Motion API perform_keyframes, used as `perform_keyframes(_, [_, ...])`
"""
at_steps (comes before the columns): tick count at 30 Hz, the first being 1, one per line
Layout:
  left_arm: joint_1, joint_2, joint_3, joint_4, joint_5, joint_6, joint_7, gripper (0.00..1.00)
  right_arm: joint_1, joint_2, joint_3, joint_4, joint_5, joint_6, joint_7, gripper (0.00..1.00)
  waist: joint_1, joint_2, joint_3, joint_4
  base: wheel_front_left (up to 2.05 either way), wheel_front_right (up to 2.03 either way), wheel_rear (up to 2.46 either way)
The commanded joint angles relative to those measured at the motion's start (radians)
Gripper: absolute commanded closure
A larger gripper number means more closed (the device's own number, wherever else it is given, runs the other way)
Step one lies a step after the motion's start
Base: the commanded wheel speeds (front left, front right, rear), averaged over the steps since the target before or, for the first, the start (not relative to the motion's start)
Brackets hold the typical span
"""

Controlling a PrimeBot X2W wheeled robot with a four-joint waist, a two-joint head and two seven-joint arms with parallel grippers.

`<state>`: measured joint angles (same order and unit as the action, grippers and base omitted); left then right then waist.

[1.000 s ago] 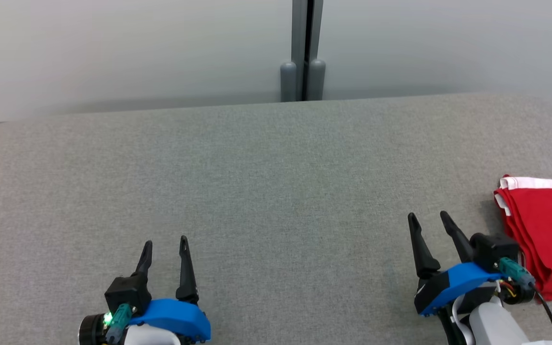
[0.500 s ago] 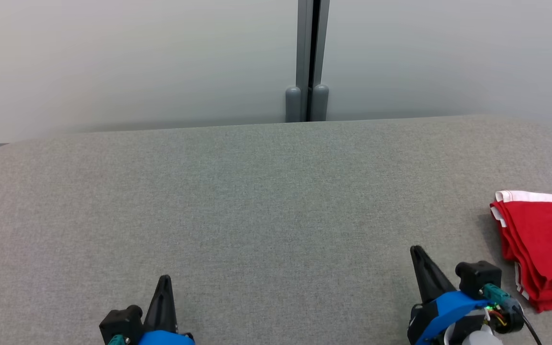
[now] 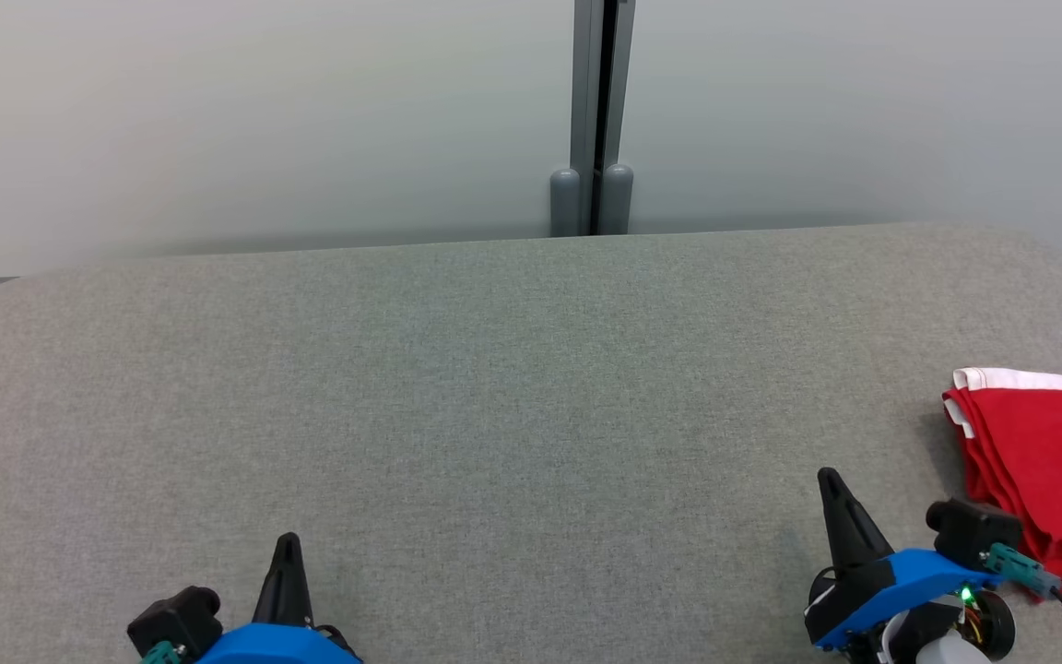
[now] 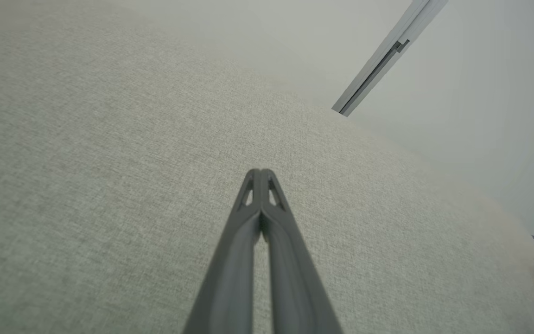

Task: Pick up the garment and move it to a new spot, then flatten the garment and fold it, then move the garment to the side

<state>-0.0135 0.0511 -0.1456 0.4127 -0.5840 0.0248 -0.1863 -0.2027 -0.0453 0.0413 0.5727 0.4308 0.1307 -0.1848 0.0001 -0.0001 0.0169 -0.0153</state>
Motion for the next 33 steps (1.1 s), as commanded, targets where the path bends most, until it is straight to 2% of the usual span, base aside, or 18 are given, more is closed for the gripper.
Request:
perform_keyframes(1, [-0.031, 0.0, 0.008, -0.021, -0.024, -0.005, 0.005, 1.0, -0.006, -0.004, -0.006, -0.025, 0.03, 0.0, 0.006, 1.0, 0.0, 0.0, 0.0, 0.0, 0.0, 0.0, 0.0])
perform_keyframes(33, [-0.061, -0.001, 0.112, -0.084, -0.432, -0.068, 0.125, 1.0, 0.037, -0.005, -0.067, -0.152, 0.498, 0.0, 0.124, 1.0, 0.0, 0.0001, -0.004, 0.005, 0.0, 0.0, 0.0])
